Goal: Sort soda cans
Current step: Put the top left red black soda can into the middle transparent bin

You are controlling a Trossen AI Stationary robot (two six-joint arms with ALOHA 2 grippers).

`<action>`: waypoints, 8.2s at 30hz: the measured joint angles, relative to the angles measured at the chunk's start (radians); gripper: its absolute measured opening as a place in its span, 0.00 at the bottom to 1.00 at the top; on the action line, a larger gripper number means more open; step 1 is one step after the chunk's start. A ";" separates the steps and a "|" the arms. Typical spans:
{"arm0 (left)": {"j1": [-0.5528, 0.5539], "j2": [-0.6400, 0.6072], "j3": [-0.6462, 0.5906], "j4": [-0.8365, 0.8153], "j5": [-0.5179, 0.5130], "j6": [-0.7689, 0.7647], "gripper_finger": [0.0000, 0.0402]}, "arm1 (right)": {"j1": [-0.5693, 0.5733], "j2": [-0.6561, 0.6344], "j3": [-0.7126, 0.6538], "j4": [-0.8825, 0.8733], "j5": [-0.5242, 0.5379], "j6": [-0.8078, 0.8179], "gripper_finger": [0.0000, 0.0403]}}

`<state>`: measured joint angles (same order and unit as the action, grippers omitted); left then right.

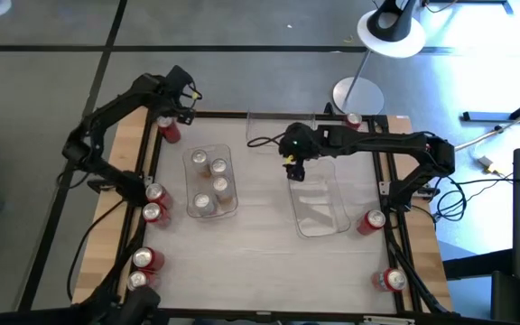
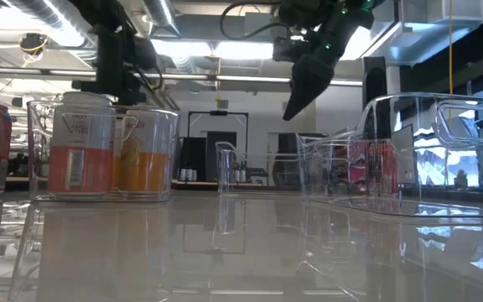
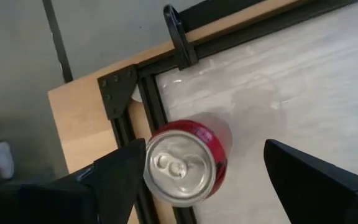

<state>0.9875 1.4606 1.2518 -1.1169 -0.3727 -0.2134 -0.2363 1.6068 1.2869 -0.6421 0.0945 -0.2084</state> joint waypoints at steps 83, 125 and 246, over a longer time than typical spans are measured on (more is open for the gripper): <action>-0.073 0.114 0.161 -0.159 -0.015 0.440 0.82 | 0.000 0.001 -0.028 0.177 -0.114 -0.088 0.86; -0.011 0.351 0.159 -0.249 -0.053 0.311 0.96 | 0.001 0.001 -0.028 0.180 -0.159 -0.059 0.86; -0.418 0.600 0.447 0.528 0.257 0.336 0.76 | -0.105 -0.213 -0.235 0.223 0.110 0.000 0.03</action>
<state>0.5694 2.0603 1.6993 -0.5892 -0.1155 0.1223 -0.3408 1.3937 1.0515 -0.4194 0.2049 -0.2081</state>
